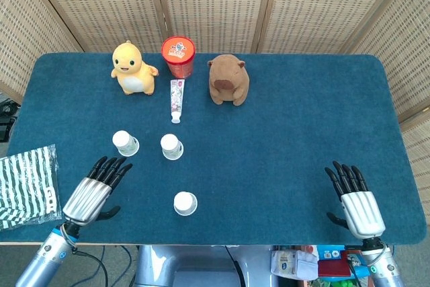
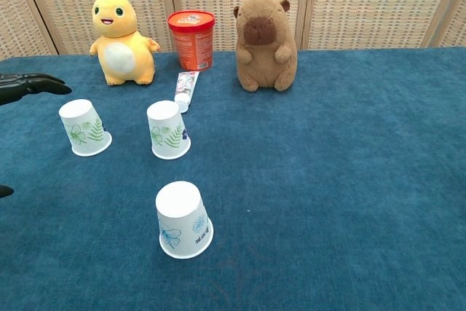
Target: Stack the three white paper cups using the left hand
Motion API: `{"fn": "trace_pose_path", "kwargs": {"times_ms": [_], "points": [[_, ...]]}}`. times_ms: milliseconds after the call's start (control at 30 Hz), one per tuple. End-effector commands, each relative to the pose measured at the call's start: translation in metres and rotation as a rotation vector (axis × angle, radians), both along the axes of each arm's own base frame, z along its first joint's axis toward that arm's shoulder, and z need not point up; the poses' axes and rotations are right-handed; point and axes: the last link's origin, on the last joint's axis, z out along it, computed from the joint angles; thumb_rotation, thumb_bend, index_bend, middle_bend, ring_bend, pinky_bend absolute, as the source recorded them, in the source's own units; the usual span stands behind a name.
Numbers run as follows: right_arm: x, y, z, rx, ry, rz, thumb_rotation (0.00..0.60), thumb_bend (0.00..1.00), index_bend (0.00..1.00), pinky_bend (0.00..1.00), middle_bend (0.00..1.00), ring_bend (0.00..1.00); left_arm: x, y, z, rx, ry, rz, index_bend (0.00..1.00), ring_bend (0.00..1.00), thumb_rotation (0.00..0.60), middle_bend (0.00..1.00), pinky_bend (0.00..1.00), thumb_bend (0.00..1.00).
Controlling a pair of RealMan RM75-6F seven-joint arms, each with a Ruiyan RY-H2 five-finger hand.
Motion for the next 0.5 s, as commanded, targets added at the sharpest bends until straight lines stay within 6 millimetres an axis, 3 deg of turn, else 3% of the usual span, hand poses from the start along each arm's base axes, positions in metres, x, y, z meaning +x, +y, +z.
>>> {"fn": "trace_pose_path", "kwargs": {"times_ms": [33, 200, 500], "points": [[0.0, 0.0, 0.0, -0.001, -0.002, -0.001, 0.6, 0.0, 0.0, 0.0, 0.0, 0.0, 0.015, 0.011, -0.002, -0.046, 0.032, -0.034, 0.09, 0.0, 0.6, 0.0, 0.0, 0.24], [0.0, 0.0, 0.001, -0.001, -0.004, -0.001, 0.6, 0.0, 0.0, 0.0, 0.0, 0.0, 0.03, 0.025, -0.009, -0.084, 0.058, -0.07, 0.1, 0.0, 0.6, 0.0, 0.0, 0.24], [-0.002, -0.001, 0.002, -0.011, -0.003, -0.008, 0.6, 0.0, 0.0, 0.0, 0.0, 0.0, 0.048, 0.046, -0.042, -0.189, 0.106, -0.106, 0.13, 0.0, 0.6, 0.0, 0.0, 0.24]]}}
